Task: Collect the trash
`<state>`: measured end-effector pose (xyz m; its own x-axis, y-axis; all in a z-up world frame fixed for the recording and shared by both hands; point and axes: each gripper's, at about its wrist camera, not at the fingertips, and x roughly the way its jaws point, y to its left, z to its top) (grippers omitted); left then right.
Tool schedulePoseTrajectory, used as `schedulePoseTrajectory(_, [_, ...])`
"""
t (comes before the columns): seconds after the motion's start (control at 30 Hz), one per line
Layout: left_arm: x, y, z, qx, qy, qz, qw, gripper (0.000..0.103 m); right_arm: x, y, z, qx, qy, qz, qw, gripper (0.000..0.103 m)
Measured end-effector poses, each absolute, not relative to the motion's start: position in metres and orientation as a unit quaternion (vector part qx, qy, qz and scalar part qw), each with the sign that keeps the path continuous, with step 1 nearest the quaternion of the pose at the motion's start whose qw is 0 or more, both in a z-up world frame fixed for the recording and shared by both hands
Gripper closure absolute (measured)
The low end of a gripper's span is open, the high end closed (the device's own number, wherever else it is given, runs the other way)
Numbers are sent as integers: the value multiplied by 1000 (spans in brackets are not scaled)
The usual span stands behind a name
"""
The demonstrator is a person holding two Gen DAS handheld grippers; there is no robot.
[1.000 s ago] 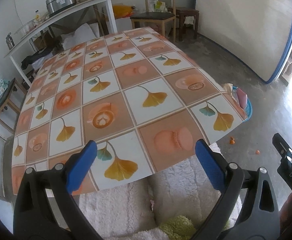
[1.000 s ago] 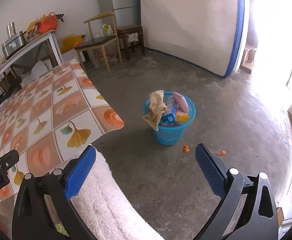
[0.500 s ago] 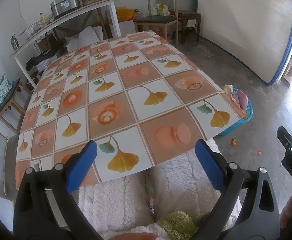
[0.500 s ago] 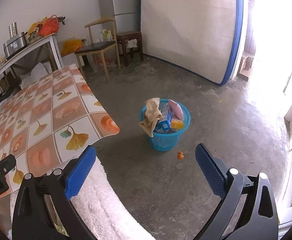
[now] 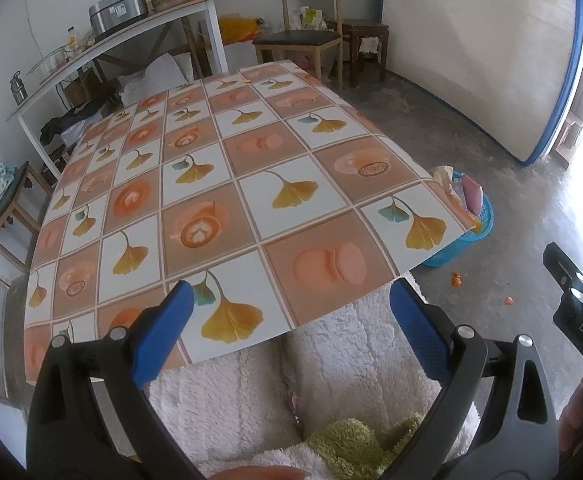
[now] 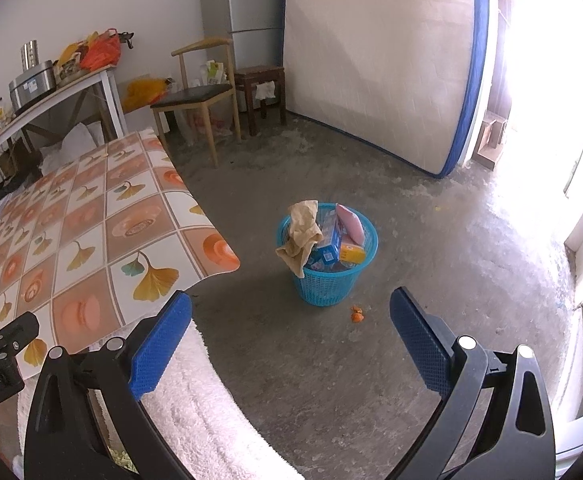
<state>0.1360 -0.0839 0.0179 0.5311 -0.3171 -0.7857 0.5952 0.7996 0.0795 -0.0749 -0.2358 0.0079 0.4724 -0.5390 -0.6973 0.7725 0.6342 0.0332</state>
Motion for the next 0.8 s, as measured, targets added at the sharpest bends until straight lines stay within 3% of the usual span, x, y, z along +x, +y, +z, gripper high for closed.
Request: schedulePoseTrajectory(0.8, [136,-81,18,167,401,-270,859,9,-74,-234,10,169,333,-391,841,6])
